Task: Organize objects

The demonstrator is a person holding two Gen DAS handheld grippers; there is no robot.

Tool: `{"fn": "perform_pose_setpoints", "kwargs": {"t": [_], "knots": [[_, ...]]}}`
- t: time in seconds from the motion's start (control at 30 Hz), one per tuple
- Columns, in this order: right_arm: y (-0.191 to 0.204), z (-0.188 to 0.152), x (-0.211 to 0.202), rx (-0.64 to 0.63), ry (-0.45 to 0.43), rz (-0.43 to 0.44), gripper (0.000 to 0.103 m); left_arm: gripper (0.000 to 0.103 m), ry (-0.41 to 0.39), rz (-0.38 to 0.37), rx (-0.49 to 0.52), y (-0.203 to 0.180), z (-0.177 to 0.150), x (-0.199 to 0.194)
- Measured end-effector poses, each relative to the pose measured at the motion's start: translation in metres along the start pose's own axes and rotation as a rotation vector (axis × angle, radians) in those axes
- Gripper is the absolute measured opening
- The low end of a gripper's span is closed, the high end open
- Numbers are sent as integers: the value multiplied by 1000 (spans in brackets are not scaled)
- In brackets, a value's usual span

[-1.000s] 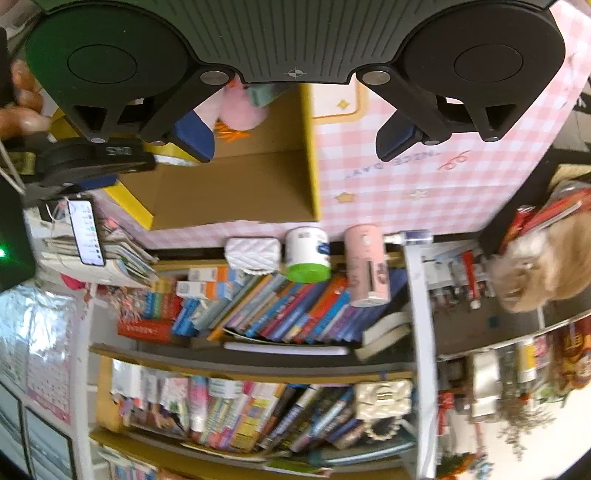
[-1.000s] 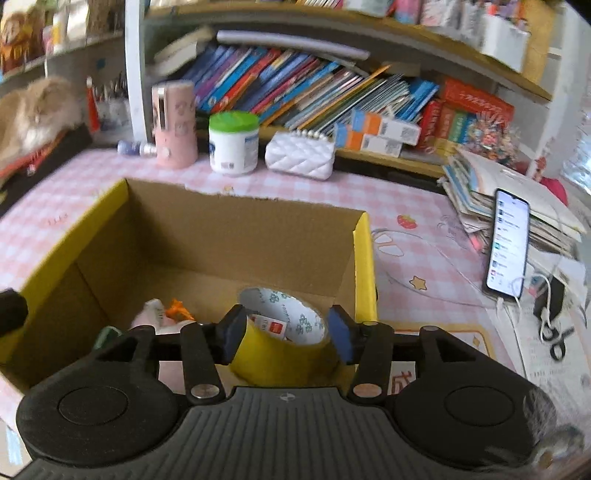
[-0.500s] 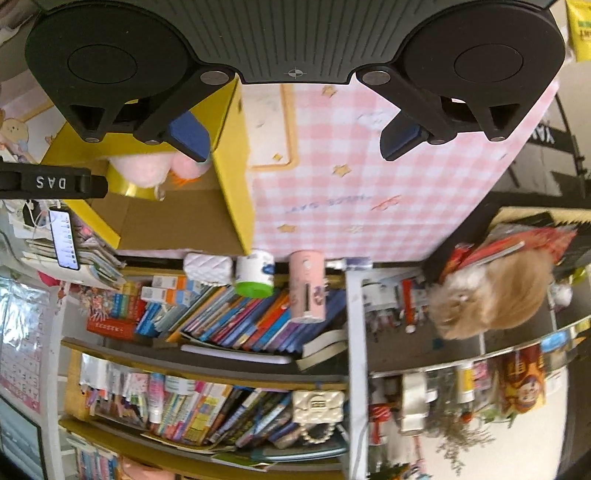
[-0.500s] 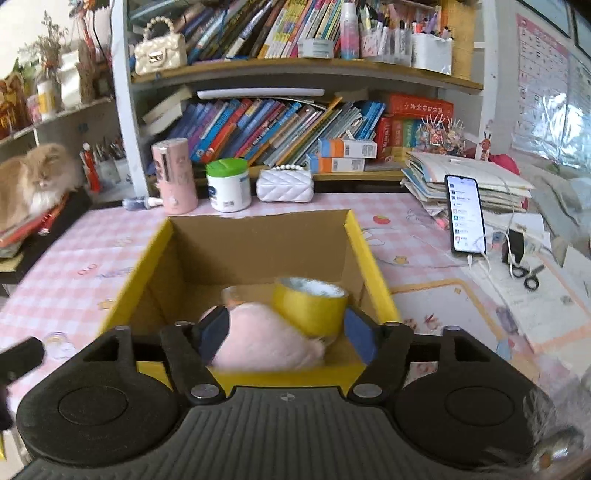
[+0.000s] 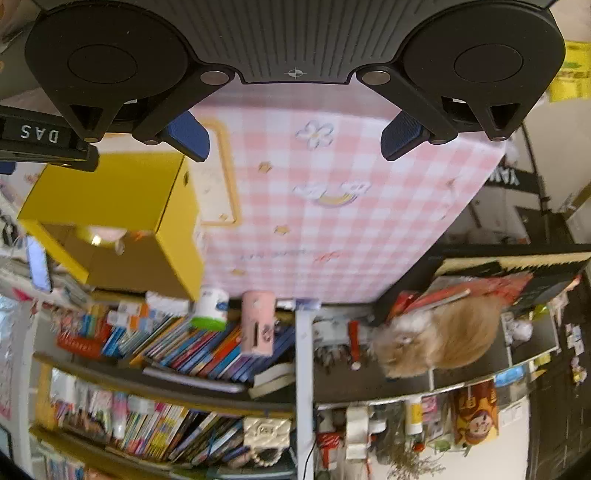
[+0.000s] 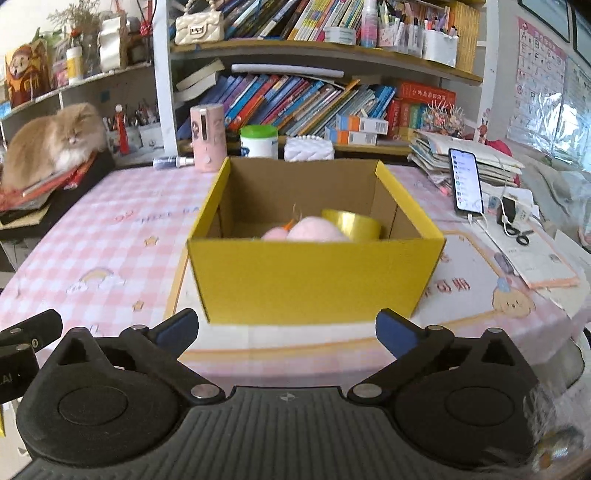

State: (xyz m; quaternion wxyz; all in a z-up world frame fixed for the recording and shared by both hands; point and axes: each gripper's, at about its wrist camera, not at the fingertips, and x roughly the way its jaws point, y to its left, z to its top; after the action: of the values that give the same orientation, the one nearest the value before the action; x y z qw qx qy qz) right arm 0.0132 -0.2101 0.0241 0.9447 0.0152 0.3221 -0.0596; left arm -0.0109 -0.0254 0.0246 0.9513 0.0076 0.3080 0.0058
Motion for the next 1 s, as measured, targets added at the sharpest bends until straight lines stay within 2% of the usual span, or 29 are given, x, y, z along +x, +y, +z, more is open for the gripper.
{"fn": "perform_pose_setpoints", "kwargs": {"t": [0.17,0.27,0.4,1.0], "knots": [[11,-18,-7,8,37,-10,103,101,28,21,18,4,-14,-3],[21,-29,-8,-26,59,-46,103,101,47,39,23,6,-20,-3],[25,-40,-11,-25,72,-41,103,101,47,60,52,6,-24,-5],[30,-47,-13,-25,106,-46,103,101,51,126,96,-3,-33,-13]]}}
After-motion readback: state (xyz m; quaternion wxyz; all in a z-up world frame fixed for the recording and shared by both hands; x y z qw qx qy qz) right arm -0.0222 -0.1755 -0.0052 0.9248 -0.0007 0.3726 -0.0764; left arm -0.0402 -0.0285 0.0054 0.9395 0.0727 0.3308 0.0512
